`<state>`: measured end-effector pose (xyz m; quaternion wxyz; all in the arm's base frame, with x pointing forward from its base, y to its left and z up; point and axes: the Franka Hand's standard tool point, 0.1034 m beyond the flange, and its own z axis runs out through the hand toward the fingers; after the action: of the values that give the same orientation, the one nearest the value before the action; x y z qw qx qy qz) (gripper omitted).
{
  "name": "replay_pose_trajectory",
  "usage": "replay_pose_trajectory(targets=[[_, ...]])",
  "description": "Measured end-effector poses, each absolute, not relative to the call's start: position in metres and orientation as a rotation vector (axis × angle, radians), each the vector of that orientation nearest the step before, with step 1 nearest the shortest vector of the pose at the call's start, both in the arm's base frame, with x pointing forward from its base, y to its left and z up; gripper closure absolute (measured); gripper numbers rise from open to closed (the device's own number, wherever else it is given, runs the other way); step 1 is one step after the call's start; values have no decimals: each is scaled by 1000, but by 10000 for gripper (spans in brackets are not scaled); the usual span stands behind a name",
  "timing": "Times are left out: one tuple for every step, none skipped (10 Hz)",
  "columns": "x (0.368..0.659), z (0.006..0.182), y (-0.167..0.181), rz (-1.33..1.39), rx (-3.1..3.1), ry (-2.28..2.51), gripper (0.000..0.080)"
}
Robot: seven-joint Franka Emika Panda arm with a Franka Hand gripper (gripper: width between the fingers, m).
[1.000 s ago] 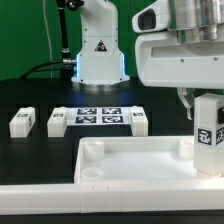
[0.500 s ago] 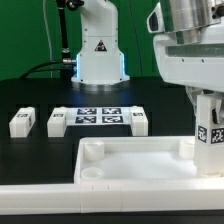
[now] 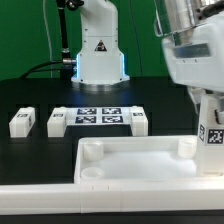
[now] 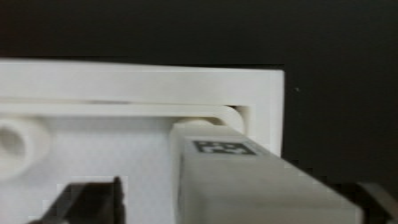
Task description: Assemble desk
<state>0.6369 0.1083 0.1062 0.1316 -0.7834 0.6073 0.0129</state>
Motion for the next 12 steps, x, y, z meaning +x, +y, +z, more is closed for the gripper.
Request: replay_pose_trajectory(targets=[[640,111,111,21,-2454,1541,208],[641,113,113,1,-2564,1373,162],[640,112,112,-2,-2570,1357,153],[640,112,112,-19,-2631,1239,153],[640,112,112,-33,-2681,1129,150],[641,111,111,-48,-2731,1007,150],[646,109,103,-84,-2890,534,150],[649,106,100,-97,-2912,392,150],[648,107,102,-91,-2900,456,176],[648,106,102,-89,-2900,462,176],[648,106,102,-89,-2899,468,350],[648,106,102,-79,-2882,557,350]])
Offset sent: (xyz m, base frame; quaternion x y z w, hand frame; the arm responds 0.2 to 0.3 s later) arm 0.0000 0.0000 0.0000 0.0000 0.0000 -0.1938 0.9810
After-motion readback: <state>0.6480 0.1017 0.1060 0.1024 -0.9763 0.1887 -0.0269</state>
